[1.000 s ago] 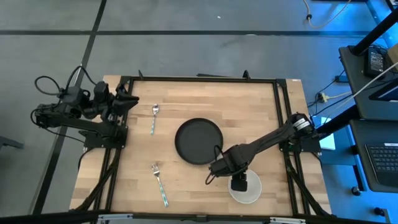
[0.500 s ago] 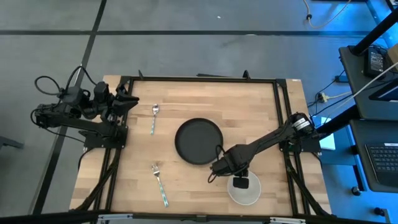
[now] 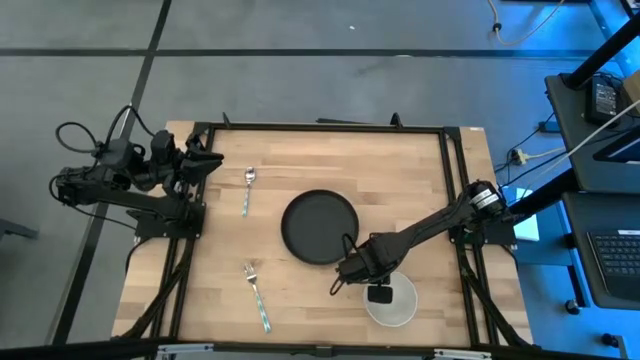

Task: Set table place
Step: Put the bowl on the plate

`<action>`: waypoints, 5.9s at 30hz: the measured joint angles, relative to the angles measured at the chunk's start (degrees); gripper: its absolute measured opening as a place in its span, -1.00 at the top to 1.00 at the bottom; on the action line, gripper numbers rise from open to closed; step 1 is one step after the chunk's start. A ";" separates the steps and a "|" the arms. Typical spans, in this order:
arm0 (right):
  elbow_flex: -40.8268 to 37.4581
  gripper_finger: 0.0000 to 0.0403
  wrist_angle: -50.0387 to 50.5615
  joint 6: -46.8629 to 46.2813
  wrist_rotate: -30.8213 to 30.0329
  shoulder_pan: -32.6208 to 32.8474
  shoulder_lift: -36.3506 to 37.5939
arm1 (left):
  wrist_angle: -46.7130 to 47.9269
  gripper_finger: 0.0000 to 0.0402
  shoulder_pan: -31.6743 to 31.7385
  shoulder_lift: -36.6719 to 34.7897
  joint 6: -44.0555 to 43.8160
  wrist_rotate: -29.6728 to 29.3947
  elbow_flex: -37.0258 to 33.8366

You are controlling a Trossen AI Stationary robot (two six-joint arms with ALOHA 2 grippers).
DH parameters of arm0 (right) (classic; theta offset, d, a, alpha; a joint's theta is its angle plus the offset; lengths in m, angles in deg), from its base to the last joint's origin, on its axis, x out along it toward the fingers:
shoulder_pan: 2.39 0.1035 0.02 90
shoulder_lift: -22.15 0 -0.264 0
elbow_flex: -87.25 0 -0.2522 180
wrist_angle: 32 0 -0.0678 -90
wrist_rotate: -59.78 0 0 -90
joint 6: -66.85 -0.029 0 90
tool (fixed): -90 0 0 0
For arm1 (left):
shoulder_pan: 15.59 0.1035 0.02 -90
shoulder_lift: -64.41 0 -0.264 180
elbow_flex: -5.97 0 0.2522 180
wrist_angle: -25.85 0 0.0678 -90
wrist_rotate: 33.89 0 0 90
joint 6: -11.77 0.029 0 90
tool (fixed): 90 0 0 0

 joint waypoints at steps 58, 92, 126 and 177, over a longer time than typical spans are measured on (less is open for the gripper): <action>49.34 0.96 16.22 9.13 -15.49 -26.62 1.04 | -0.21 0.59 0.00 0.02 -0.44 -1.60 0.02; 12.60 0.97 -3.18 -12.82 5.59 -35.32 0.54 | -0.17 0.59 0.01 0.00 -0.02 -1.57 0.02; 0.09 0.96 -16.73 -18.80 9.36 -32.13 0.59 | -0.13 0.59 0.00 0.00 0.00 -4.13 0.02; 0.11 0.71 -19.79 -16.81 11.83 -34.94 -3.50 | 0.07 0.59 0.01 0.00 0.00 -4.13 0.02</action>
